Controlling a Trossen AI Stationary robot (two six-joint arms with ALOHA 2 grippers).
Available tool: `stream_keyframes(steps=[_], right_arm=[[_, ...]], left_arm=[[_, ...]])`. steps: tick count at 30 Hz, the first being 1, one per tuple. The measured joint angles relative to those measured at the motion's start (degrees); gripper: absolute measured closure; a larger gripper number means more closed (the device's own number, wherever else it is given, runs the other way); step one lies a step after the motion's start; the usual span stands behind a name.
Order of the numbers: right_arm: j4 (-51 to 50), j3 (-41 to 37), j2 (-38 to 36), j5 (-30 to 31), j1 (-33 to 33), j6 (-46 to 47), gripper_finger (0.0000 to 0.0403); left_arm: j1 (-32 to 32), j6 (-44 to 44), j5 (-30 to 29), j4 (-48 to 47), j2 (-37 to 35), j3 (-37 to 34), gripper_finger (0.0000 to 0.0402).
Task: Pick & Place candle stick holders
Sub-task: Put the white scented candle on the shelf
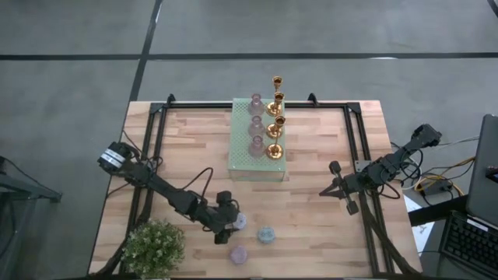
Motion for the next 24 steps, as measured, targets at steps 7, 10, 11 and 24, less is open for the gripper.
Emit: stream_keyframes(steps=[7,10,11,24], right_arm=[[0.0,0.0,0.0,0.0,0.0,0.0,0.0394],[0.0,0.0,0.0,0.0,0.0,0.0,0.0394],[0.0,0.0,0.0,0.0,0.0,0.0,0.0394],[0.0,0.0,0.0,0.0,0.0,0.0,0.0394]], left_arm=[[0.0,0.1,-0.2,-0.2,0.1,-0.1,0.0087],[0.0,0.1,-0.6,-0.1,0.1,-0.1,0.0087],[0.0,0.1,-0.6,-0.1,0.1,-0.1,0.0087],[-0.1,-1.2,-2.1,-0.9,0.1,-0.2,0.0087]])
